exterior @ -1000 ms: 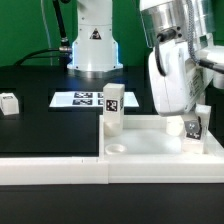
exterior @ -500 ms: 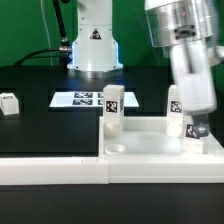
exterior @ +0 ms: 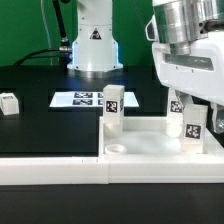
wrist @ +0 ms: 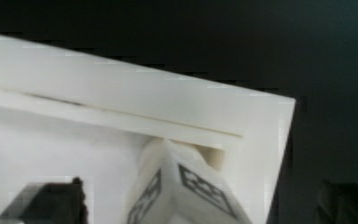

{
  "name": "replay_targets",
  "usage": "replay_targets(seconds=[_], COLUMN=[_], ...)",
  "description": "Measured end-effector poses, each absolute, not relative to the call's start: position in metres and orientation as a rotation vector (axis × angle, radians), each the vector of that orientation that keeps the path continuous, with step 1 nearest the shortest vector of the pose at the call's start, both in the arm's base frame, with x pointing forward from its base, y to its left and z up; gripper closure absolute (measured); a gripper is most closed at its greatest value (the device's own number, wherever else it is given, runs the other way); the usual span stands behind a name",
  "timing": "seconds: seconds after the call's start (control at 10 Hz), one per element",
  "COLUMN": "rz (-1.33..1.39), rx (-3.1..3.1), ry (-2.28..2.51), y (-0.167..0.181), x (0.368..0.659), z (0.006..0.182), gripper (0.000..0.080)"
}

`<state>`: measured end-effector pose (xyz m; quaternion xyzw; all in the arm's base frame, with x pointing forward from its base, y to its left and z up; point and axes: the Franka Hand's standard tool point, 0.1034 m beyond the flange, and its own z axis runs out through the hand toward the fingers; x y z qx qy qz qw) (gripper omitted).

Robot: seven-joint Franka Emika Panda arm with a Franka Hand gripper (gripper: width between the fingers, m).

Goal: Assemble square table

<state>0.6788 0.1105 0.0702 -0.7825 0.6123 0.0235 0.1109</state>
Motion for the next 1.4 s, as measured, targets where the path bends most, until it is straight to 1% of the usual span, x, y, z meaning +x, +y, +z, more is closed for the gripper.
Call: replay_targets(seconds=[0.1, 0.3, 0.5, 0.7, 0.8, 1.1, 1.4], rz=[0.05, -0.018, -0.018, -0.014, 0.005, 0.029, 0.157], rx=[-2.508, -2.808, -2.792, -2.771, -2.738, -2.571, -2.124], ry=[1.558, 1.083, 1.111, 1.162, 1.252, 1.568, 2.044], y=[0.1044, 0.1003, 0.1023, 0.1025, 0.1004, 0.0988, 0.0963], x=[0.6768, 0.684, 0.6839, 0.6838, 0.6814, 0.6816, 0.6798], z=[0.0697, 0.0716, 0.0698, 0.0697, 0.0681, 0.0683, 0.0669], gripper=[0.0151, 0.0151, 0.0151, 0.0417, 0.0505, 0.0505, 0.0506])
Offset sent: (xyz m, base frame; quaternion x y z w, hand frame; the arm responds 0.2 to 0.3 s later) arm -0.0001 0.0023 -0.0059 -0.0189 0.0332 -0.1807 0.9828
